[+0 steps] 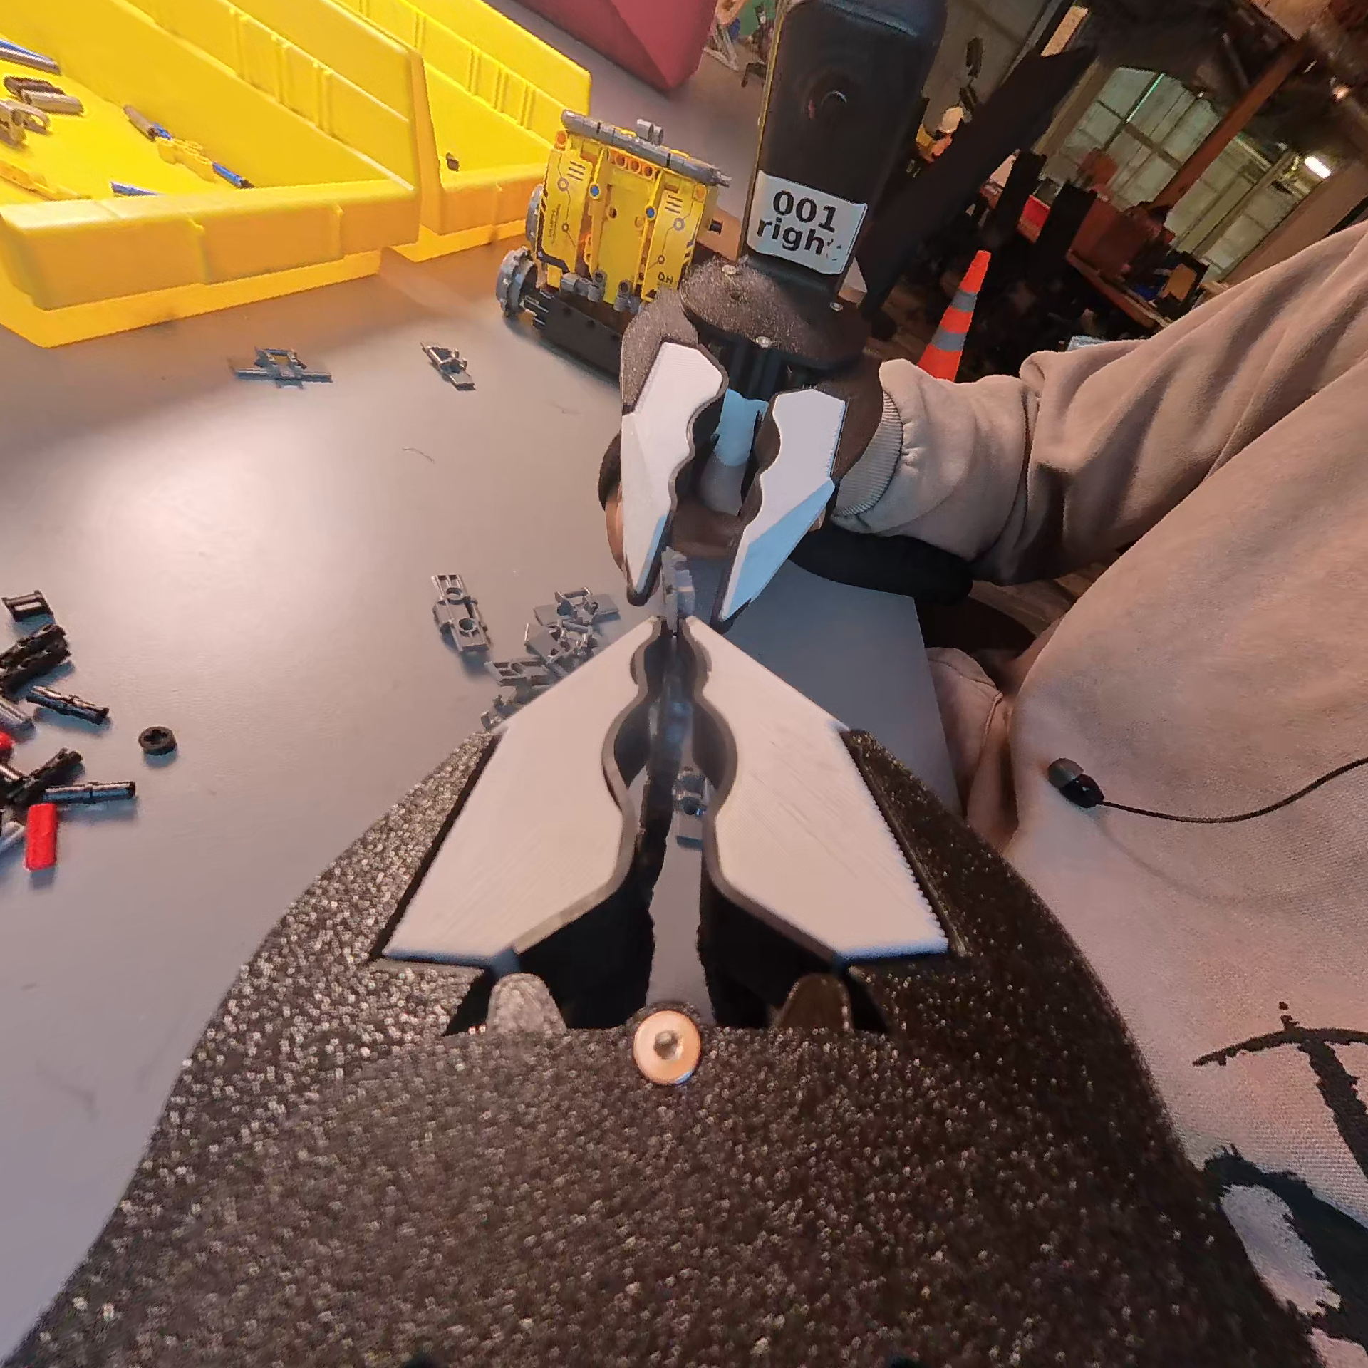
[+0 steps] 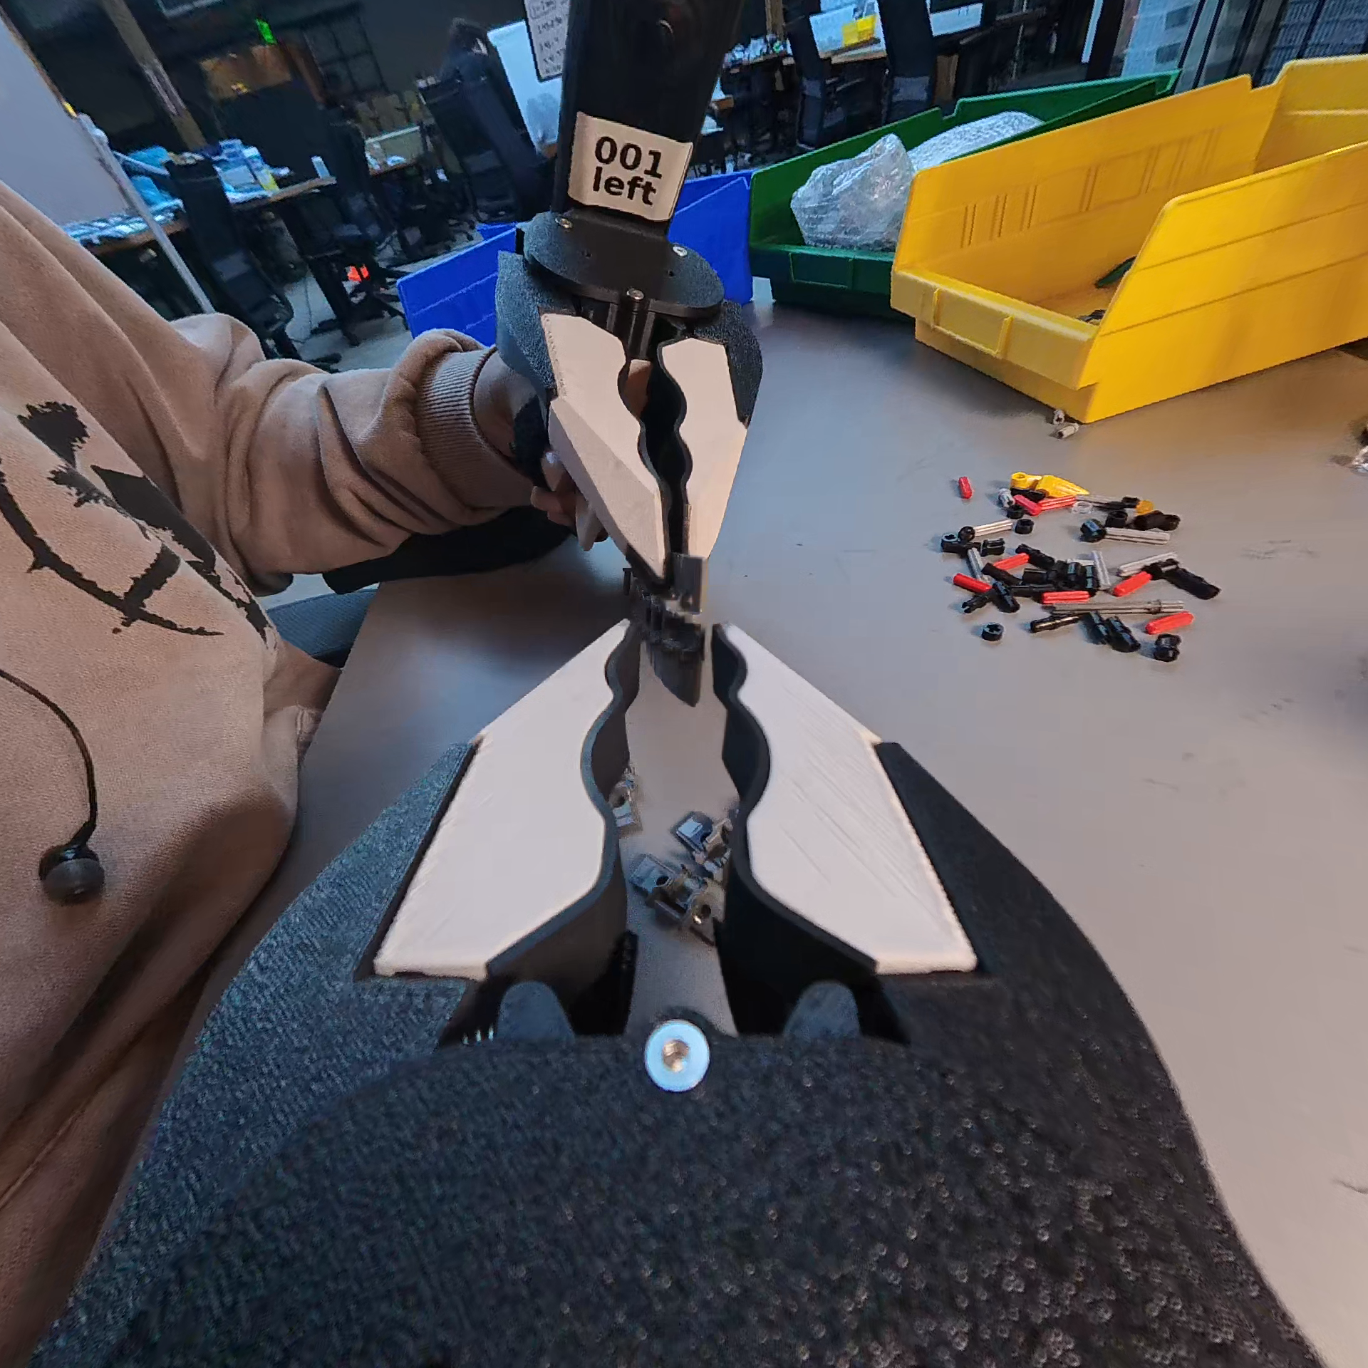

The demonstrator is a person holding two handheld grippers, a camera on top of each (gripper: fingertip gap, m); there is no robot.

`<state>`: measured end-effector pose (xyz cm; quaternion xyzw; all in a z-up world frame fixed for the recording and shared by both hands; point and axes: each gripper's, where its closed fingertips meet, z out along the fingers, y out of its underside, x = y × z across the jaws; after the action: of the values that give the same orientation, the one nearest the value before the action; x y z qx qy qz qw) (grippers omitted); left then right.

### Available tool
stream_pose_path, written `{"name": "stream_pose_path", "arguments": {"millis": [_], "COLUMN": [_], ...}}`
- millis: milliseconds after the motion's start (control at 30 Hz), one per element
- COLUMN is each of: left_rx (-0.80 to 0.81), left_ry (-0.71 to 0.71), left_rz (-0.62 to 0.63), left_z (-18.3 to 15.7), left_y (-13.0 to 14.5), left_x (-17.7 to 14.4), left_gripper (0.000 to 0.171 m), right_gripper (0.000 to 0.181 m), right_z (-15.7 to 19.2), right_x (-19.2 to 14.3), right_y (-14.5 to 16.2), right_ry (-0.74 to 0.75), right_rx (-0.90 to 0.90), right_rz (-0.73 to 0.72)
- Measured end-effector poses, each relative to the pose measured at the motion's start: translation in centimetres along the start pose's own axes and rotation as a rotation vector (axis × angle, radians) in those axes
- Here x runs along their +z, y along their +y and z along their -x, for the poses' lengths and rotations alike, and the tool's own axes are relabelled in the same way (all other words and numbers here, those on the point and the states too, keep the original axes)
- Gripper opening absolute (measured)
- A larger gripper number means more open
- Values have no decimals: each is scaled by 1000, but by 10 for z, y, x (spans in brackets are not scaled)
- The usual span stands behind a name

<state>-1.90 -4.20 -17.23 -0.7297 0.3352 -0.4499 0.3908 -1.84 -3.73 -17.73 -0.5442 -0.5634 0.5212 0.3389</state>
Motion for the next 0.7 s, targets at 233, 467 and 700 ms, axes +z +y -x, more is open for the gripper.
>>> {"name": "stream_pose_path", "arguments": {"millis": [233, 467, 700], "left_rx": [19, 21, 26], "left_ry": [24, 35, 30], "left_rz": [36, 54, 50], "left_z": [-6, -8, -7], "left_y": [6, 10, 10], "left_x": [5, 8, 8], "left_gripper": [2, 2, 3], "right_gripper": [20, 5, 1], "right_z": [3, 6, 8], "right_x": [-2, 0, 0], "right_y": [-6, -4, -3], "right_ry": [-30, -53, -58], "right_rx": [33, 37, 30], "right_rz": [-37, -29, -23]}}
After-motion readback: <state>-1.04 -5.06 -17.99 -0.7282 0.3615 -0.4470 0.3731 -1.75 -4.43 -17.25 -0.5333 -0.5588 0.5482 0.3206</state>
